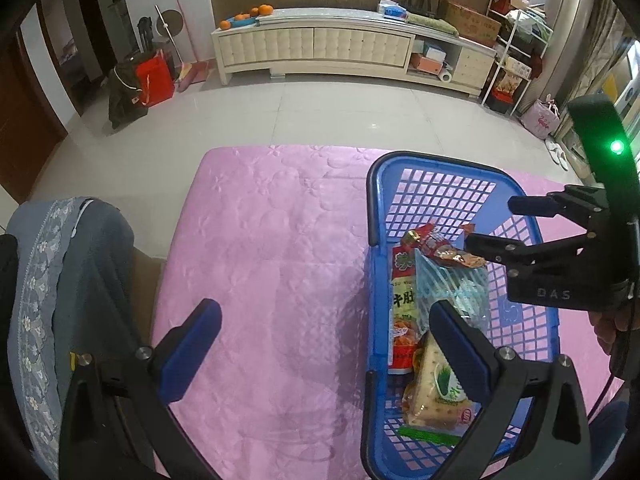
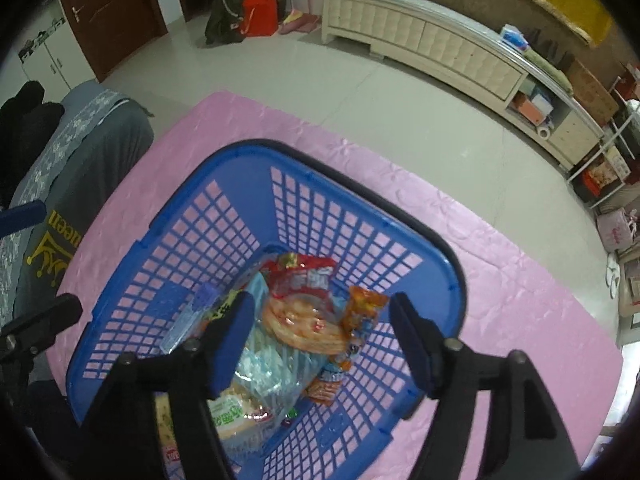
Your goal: Organize snacks
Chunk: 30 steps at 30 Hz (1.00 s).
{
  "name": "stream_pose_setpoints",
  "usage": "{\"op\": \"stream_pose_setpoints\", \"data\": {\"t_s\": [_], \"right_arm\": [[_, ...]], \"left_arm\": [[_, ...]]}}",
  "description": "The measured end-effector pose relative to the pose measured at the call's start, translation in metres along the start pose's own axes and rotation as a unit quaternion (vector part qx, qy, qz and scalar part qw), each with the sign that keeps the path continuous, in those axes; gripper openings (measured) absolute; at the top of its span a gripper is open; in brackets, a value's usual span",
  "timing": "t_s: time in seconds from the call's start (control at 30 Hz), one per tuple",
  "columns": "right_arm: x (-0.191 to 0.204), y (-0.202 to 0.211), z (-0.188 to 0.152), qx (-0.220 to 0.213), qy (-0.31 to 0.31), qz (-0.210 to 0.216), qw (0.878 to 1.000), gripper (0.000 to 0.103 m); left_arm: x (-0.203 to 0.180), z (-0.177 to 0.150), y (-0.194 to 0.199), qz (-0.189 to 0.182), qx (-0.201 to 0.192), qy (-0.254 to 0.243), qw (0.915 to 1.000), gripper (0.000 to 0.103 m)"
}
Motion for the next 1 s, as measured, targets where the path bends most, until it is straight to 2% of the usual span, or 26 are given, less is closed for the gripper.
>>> {"op": "stream_pose_setpoints", "data": {"t_s": [0.27, 0.5, 0.6, 0.77, 0.87, 1.0], "right_arm": [[0.003, 0.034, -0.019, -0.017, 0.000, -0.007, 1.000, 0.078], [0.006, 0.080, -0.054, -0.047, -0.006, -0.011, 0.999, 0.078], [0.008, 0.100, -0.072, -0.066, -0.006, -0.016, 0.998, 0.078], [0.014, 0.133, -0.103, -0.100, -0.007, -0.032, 0.994, 0.078], [0.015, 0.155, -0.123, -0.129, -0.033, -0.020, 0.991, 0.078], [0.015, 0.177, -0.155, -0.160, -0.079, -0.013, 0.984, 0.078]], "left_arm": [[-0.017, -0.009, 0.035, -0.005, -0.025, -0.013, 0.9996, 0.103], [-0.032, -0.025, 0.068, -0.022, -0.051, -0.026, 0.9981, 0.103], [-0.042, -0.037, 0.085, -0.018, -0.065, -0.038, 0.9970, 0.103], [-0.057, -0.064, 0.123, -0.033, -0.109, -0.044, 0.9925, 0.103], [-0.065, -0.084, 0.141, -0.060, -0.126, -0.045, 0.9892, 0.103], [-0.073, -0.110, 0.163, -0.065, -0.161, -0.041, 0.9840, 0.103]]}}
Point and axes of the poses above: each gripper's, at about its wrist camera, not at the fingertips, and y roughly against the way its jaws point, x to its left, z to its top, the point moved 1 cm from there along -y, roughly the way its jaws point, and after that the axes turned 5 degrees about z, right-handed, at the moved point
